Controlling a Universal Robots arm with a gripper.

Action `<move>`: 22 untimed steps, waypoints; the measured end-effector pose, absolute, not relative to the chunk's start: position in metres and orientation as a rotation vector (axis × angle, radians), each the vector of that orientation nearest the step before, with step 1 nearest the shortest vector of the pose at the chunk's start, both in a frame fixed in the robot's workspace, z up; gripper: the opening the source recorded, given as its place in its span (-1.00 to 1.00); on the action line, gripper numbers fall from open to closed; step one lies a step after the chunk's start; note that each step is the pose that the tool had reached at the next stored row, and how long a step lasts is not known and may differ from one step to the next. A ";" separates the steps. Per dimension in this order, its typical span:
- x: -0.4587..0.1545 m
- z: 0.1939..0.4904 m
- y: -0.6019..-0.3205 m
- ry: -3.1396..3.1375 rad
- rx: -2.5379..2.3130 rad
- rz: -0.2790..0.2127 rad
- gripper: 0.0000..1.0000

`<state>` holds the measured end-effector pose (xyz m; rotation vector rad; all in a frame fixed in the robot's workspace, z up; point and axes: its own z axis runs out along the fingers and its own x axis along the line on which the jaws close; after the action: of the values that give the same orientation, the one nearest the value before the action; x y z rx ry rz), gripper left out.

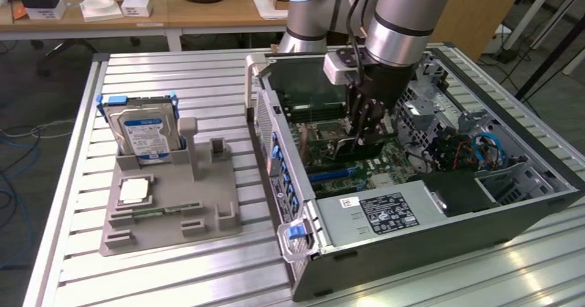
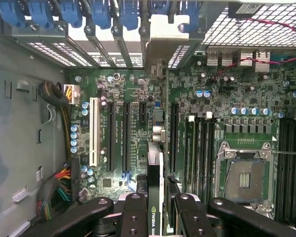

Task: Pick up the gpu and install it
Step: 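Insert the gpu into the slot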

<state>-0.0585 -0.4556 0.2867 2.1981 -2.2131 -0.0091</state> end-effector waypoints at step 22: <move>-0.072 0.270 -0.456 -2.214 2.199 -0.007 -0.48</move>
<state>-0.0723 -0.4556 0.2698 2.1994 -2.2143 -0.0068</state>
